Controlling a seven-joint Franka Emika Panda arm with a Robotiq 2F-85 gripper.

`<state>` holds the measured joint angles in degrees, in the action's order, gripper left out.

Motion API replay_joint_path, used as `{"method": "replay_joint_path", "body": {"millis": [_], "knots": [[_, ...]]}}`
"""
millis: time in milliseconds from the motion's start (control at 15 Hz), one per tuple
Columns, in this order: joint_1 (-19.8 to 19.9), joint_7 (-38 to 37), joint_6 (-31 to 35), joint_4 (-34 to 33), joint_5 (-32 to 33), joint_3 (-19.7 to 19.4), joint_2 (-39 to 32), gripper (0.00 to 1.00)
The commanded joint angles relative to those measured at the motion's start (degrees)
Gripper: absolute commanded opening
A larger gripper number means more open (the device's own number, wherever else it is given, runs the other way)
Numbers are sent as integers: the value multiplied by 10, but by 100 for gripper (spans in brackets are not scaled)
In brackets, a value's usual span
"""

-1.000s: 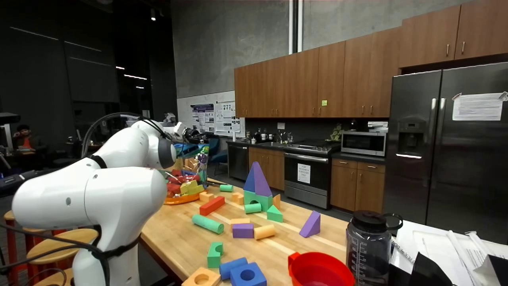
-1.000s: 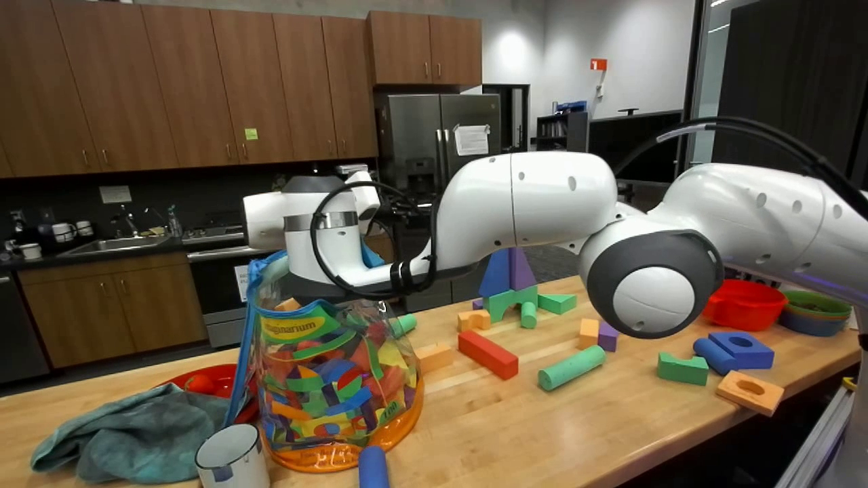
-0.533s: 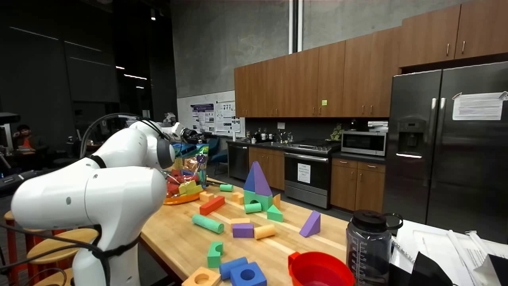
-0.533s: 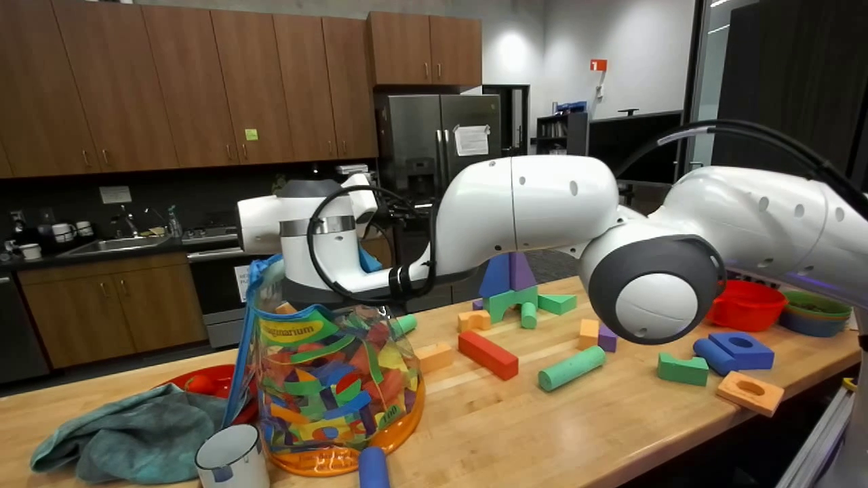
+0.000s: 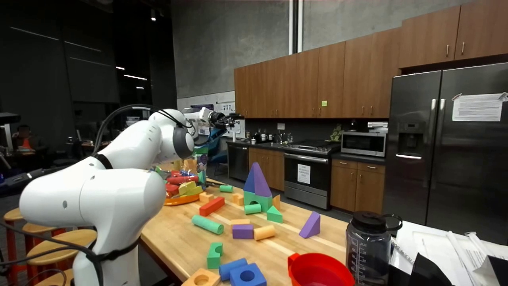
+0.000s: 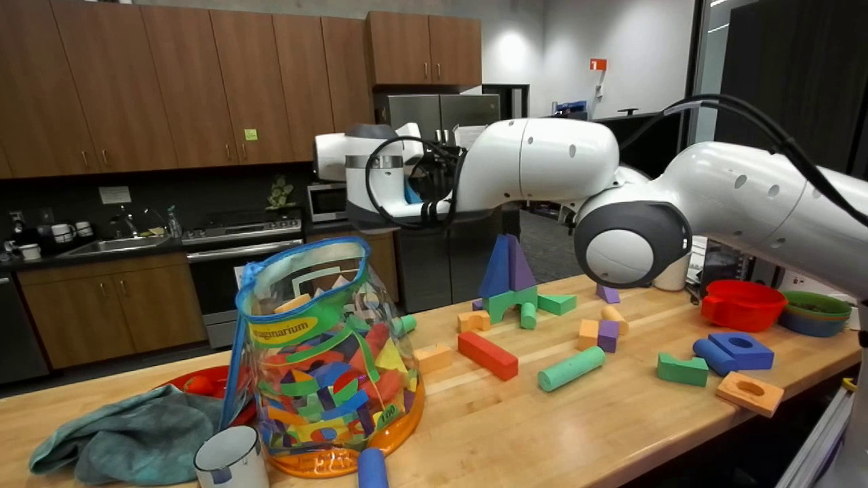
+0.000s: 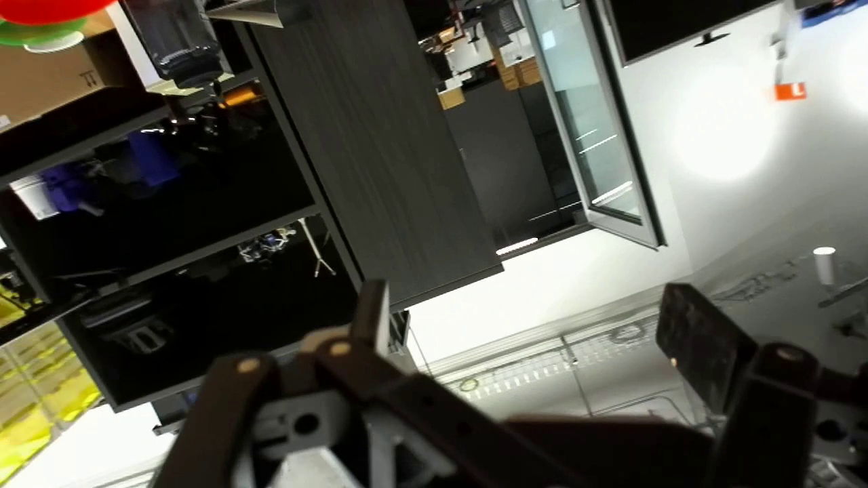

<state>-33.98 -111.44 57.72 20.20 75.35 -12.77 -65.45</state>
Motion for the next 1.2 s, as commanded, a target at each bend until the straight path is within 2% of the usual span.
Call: {"method": "replay_joint_path", "body": {"millis": [0,267,333,467,1133], "knots": [[38,-34,-14,0,-26,-3,14,100],[50,-11,-17,25,-31,-4,2,100],[53,8,-21,-6,-26,-8,-26,100],[48,25,-25,-16,-23,-10,-47,100],[46,-13,-42,-8,-26,-16,-73,100]]}}
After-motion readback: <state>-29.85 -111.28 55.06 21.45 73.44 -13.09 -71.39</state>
